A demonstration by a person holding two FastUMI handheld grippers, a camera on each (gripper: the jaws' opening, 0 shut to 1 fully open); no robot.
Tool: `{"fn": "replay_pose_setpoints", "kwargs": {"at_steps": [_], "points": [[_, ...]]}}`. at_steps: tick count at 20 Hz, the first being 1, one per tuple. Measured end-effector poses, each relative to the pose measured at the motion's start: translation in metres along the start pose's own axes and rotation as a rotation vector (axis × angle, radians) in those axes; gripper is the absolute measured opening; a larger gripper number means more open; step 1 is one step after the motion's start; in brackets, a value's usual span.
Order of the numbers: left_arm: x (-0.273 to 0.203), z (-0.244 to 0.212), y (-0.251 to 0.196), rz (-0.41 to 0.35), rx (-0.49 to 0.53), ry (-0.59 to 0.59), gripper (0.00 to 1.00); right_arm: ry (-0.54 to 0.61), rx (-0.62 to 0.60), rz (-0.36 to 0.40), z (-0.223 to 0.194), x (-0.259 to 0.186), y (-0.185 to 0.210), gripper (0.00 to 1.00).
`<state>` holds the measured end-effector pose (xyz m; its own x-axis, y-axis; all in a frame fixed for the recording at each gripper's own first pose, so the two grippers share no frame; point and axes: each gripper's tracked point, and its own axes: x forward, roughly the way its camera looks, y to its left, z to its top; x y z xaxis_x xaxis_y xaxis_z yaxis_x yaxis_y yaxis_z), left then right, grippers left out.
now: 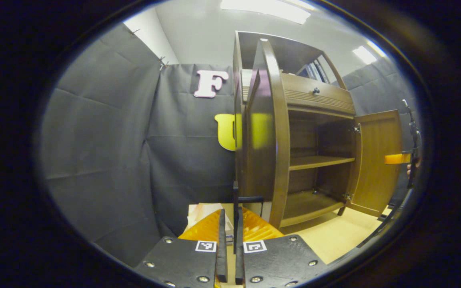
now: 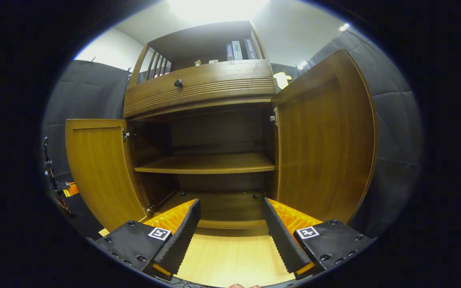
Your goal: Open the right door of the double-door shoe cabinet with the right hand, and open the left door with the left hand.
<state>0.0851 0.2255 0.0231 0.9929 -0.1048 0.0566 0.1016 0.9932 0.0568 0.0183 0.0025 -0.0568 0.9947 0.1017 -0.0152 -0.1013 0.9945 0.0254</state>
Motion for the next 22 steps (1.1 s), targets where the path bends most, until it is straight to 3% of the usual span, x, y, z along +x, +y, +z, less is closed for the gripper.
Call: {"fn": "replay_pose_setpoints", "kwargs": {"at_steps": [3, 6, 11, 13, 17, 19, 20, 22], "points": [[-0.029, 0.028, 0.001, 0.047, -0.003, -0.035, 0.09, -0.045, 0.004, -0.033, 0.011, -0.004, -0.01, 0.92], [-0.05, 0.052, -0.004, 0.096, 0.01, -0.047, 0.43, -0.067, 0.005, -0.035, 0.02, -0.003, -0.013, 0.92], [-0.071, 0.087, -0.032, 0.11, -0.063, -0.094, 1.0, -0.071, 0.014, -0.017, 0.026, -0.003, -0.013, 0.92], [-0.079, 0.098, -0.042, 0.113, -0.08, -0.125, 1.0, -0.069, 0.013, -0.018, 0.025, -0.007, -0.013, 0.98], [-0.069, 0.098, -0.077, 0.136, -0.082, -0.135, 1.0, -0.048, -0.008, -0.048, 0.018, -0.016, -0.021, 0.98], [-0.06, 0.08, -0.1, 0.158, -0.116, -0.096, 1.0, -0.045, 0.001, -0.071, 0.014, -0.021, -0.025, 0.92], [-0.053, 0.067, -0.114, 0.155, -0.129, -0.07, 1.0, -0.044, 0.002, -0.089, 0.012, -0.022, -0.028, 0.98], [-0.04, 0.051, -0.141, 0.128, -0.123, -0.021, 1.0, -0.032, -0.003, -0.127, 0.007, -0.024, -0.035, 0.98]]}}
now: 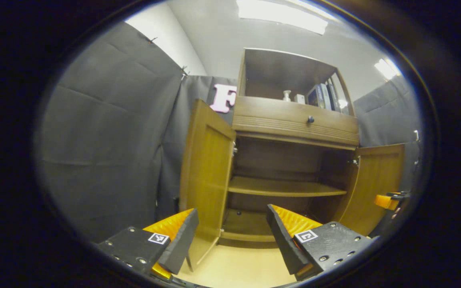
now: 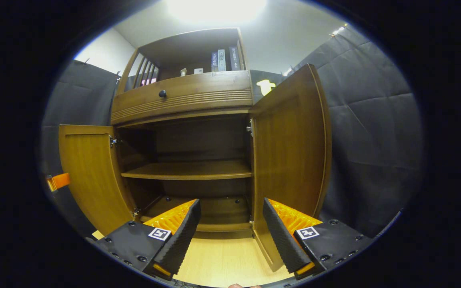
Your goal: Open the right door of the double-door shoe cabinet with the right hand, and open the left door with the left hand.
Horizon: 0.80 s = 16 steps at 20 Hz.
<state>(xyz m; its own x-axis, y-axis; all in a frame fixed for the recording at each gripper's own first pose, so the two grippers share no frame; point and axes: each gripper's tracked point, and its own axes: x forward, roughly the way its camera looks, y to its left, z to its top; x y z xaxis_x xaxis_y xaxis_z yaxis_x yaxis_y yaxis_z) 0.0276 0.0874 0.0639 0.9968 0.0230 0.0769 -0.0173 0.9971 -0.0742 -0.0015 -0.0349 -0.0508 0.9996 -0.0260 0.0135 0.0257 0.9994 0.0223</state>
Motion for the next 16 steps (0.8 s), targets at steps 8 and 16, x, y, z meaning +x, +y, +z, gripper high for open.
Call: {"fn": "replay_pose_setpoints", "kwargs": {"at_steps": [8, 16], "points": [[0.022, -0.01, -0.043, -0.092, 0.052, 0.002, 1.0, -0.026, -0.046, -0.021, 0.008, -0.004, -0.002, 0.98], [0.028, -0.01, -0.046, -0.069, 0.082, 0.004, 1.0, -0.048, -0.072, -0.047, 0.013, -0.011, -0.005, 0.95]]}}
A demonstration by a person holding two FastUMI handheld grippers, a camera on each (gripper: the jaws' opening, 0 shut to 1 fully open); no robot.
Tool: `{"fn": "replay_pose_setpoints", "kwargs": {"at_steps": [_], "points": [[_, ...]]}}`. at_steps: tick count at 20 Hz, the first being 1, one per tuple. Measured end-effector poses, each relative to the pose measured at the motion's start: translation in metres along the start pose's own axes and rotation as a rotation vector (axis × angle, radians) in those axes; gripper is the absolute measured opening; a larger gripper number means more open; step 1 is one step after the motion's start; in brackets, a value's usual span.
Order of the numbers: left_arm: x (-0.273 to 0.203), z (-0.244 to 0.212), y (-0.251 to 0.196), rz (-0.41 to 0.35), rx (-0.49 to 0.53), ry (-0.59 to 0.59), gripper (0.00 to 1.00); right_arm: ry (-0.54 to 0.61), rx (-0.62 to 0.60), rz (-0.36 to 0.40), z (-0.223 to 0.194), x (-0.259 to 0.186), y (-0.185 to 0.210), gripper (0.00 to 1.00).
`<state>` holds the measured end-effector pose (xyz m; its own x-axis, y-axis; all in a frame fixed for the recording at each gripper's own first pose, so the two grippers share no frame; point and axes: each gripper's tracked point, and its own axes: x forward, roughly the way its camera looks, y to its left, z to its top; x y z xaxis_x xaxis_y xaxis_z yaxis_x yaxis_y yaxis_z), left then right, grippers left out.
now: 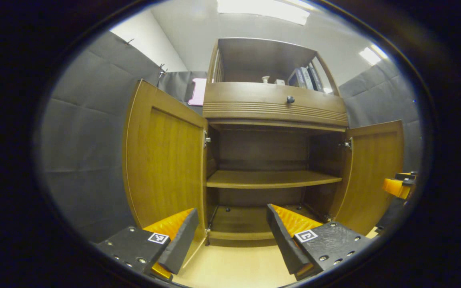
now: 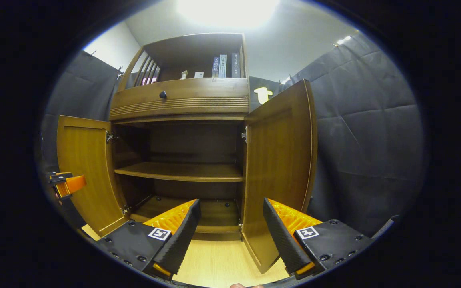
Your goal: Open the right door of the double-door shoe cabinet with the right hand, and open the left door with the left hand.
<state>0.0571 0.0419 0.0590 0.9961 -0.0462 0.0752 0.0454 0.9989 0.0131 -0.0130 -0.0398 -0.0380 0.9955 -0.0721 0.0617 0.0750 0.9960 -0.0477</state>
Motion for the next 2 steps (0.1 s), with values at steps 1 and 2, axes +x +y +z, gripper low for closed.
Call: {"fn": "replay_pose_setpoints", "kwargs": {"at_steps": [1, 2], "points": [[0.0007, -0.0025, -0.0001, -0.006, -0.001, 0.003, 1.0, 0.0, -0.002, -0.001, 0.0018, 0.0007, 0.0015, 0.92], [0.0011, -0.0058, -0.0009, -0.01, 0.001, 0.007, 1.0, -0.006, -0.001, -0.001, 0.0052, 0.0005, 0.0039, 0.92]]}}
